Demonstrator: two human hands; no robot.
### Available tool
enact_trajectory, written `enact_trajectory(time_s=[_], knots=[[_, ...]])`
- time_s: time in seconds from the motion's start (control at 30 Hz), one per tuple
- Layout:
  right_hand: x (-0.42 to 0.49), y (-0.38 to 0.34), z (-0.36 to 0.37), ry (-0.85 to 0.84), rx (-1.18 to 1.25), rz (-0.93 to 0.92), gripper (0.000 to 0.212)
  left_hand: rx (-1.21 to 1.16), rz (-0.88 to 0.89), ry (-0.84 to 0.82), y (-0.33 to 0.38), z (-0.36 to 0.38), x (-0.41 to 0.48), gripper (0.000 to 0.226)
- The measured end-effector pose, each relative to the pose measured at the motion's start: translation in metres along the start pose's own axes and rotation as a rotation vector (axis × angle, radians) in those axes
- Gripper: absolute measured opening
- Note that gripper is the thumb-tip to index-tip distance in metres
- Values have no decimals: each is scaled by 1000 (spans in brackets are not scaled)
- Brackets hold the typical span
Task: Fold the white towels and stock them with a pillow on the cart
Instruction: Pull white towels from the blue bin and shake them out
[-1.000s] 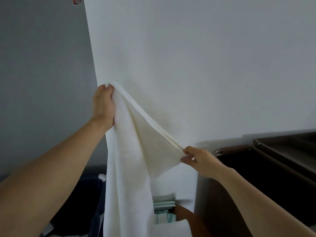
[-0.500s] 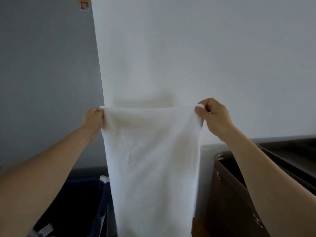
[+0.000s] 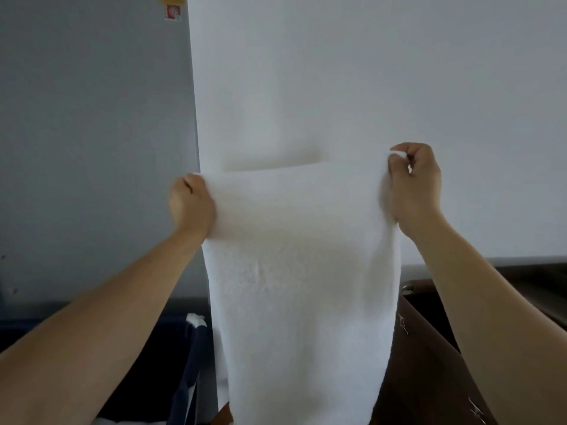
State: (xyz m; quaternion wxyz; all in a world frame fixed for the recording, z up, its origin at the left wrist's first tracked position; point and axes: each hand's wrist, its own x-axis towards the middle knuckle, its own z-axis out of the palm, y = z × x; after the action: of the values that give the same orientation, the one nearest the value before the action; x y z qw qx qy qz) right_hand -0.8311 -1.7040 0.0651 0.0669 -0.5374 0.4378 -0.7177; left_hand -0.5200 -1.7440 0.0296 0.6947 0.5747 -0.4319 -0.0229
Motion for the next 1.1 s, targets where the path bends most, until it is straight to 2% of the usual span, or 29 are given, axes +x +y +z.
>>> enact_trajectory(time_s=[0.1,0.23,0.33,0.43,0.53,0.57,0.67,0.7,0.8,0.9,1.1], knots=[[-4,11,-5,30,-35,3,12,-15,105,-141,-11,-4,-4,49],[-7,23,-7,42,-62,71,18,-64,197,-435,-19,-18,-3,64],[-3,27,-9,78,-52,91,18,-213,111,-740,-27,-28,1,87],[-1,27,-8,94,-33,113,20,-349,-50,-895,-33,-40,8,88],[-4,26,-9,39,-37,80,17,-339,-81,-868,-43,-48,8,81],[-6,26,-8,36,-32,54,17,-351,-90,-829,-47,-45,8,72],[-10,26,1,68,-1,45,17,-413,-196,-641,-46,-30,7,21],[-12,27,5,39,-24,57,17,-407,-247,-590,-47,-23,7,12],[-14,39,6,-22,-102,65,17,-375,-336,-528,-45,-11,0,17],[-18,51,4,-1,-147,109,24,-320,-270,-407,-30,-1,-3,16],[-20,46,3,-126,-249,87,29,-307,-268,-161,-17,15,-7,27]])
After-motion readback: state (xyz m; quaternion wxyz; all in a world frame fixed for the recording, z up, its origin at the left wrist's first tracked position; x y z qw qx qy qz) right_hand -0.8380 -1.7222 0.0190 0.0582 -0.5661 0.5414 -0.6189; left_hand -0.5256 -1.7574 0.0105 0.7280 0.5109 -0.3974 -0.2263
